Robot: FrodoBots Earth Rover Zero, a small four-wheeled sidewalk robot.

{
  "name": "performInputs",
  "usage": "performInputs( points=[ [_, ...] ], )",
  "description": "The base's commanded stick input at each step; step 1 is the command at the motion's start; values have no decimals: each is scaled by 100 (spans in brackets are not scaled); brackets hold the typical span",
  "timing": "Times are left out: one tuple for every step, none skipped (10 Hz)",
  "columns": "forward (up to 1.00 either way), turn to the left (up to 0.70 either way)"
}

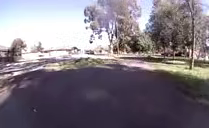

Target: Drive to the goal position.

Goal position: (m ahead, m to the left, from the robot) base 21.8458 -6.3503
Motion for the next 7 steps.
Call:
performInputs(
  points=[
    [70,0],
    [70,0],
    [70,0],
    [70,0],
    [70,0],
    [70,0],
    [70,0]
  ],
)
